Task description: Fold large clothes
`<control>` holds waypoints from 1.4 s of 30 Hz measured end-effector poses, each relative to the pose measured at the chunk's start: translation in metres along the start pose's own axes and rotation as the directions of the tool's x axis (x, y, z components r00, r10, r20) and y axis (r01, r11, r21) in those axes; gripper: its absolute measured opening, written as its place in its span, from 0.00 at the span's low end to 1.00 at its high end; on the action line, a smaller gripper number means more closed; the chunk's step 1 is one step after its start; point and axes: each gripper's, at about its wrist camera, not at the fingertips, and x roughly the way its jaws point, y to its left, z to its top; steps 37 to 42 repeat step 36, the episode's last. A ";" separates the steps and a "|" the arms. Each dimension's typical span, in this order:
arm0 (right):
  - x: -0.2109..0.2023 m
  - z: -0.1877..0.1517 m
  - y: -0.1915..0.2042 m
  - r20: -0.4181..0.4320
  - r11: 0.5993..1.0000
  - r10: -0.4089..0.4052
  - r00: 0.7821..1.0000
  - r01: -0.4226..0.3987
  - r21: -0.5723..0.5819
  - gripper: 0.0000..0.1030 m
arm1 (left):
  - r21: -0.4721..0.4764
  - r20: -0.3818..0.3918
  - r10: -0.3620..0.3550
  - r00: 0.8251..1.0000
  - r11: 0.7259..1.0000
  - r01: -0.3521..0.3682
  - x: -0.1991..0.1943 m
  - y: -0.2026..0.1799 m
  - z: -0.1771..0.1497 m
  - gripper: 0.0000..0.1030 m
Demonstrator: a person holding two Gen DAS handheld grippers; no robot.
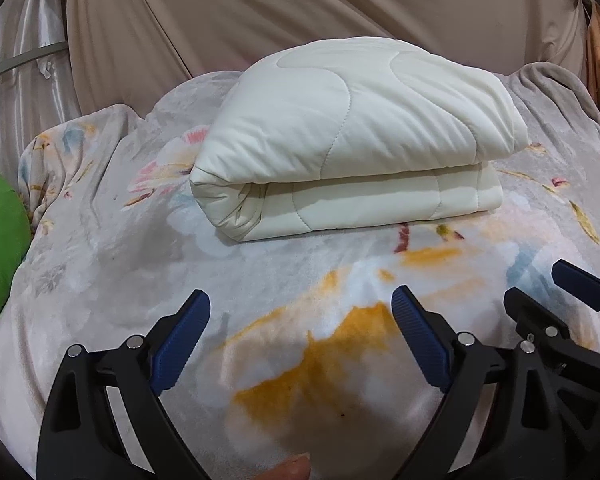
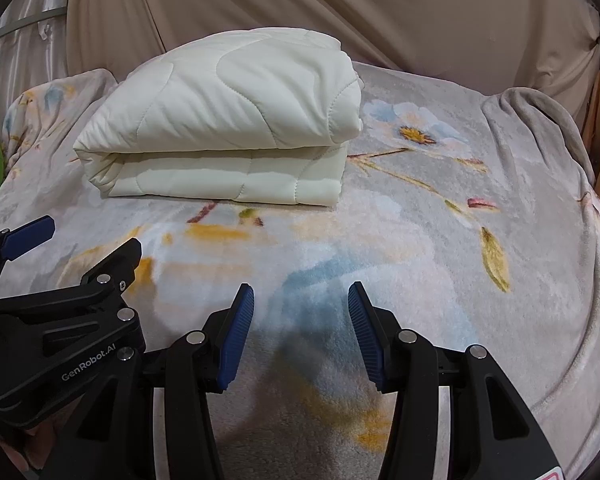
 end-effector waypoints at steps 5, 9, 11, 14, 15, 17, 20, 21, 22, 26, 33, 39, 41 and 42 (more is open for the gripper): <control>0.001 0.000 -0.001 -0.001 1.000 0.001 1.000 -0.001 -0.002 0.47 | 0.000 0.000 -0.001 1.000 1.000 0.001 0.000 -0.001 0.000 0.87; 0.001 0.000 -0.002 -0.001 1.000 0.000 1.000 0.000 -0.003 0.47 | 0.002 0.000 -0.002 1.000 1.000 0.002 0.001 0.000 0.000 0.86; 0.001 0.000 -0.001 0.000 1.000 -0.002 1.000 0.002 -0.003 0.47 | 0.001 -0.001 -0.004 1.000 1.000 0.004 0.001 0.000 0.000 0.86; 0.000 0.000 0.000 0.001 1.000 -0.006 1.000 0.006 -0.004 0.47 | 0.004 0.000 -0.006 1.000 1.000 0.006 0.001 0.000 0.000 0.84; 0.000 0.000 0.000 0.001 1.000 -0.008 1.000 0.008 -0.005 0.47 | 0.004 0.000 -0.007 1.000 1.000 0.007 0.001 0.000 0.000 0.84; 0.001 0.000 0.000 0.002 1.000 -0.009 1.000 0.009 -0.007 0.47 | 0.005 0.000 -0.012 1.000 1.000 0.012 0.002 0.001 0.000 0.83; 0.000 0.000 0.003 0.004 1.000 -0.015 1.000 0.015 -0.009 0.47 | 0.004 -0.001 -0.016 1.000 1.000 0.016 0.002 0.001 0.000 0.82; 0.000 0.000 0.003 0.005 1.000 -0.016 1.000 0.016 -0.010 0.47 | 0.003 -0.002 -0.018 1.000 1.000 0.018 0.002 0.001 0.000 0.82; 0.000 0.000 0.002 0.006 1.000 -0.015 1.000 0.016 -0.011 0.47 | 0.003 -0.002 -0.019 1.000 1.000 0.019 0.003 0.001 0.000 0.82; 0.000 0.000 0.002 0.006 1.000 -0.016 1.000 0.016 -0.012 0.47 | 0.004 -0.001 -0.018 1.000 1.000 0.018 0.002 0.001 0.000 0.81; -0.001 0.000 0.004 0.007 1.000 -0.022 1.000 0.022 -0.019 0.47 | 0.011 -0.003 -0.017 1.000 1.000 0.017 0.003 0.001 0.000 0.77; -0.001 0.000 0.005 0.007 1.000 -0.023 1.000 0.023 -0.017 0.47 | 0.014 0.000 -0.014 1.000 1.000 0.014 0.002 0.000 0.000 0.76; -0.001 0.000 0.005 0.007 1.000 -0.023 1.000 0.023 -0.017 0.47 | 0.014 0.000 -0.014 1.000 1.000 0.014 0.002 0.000 0.000 0.76; -0.001 0.000 0.005 0.007 1.000 -0.023 1.000 0.023 -0.017 0.47 | 0.014 0.000 -0.014 1.000 1.000 0.014 0.002 0.000 0.000 0.76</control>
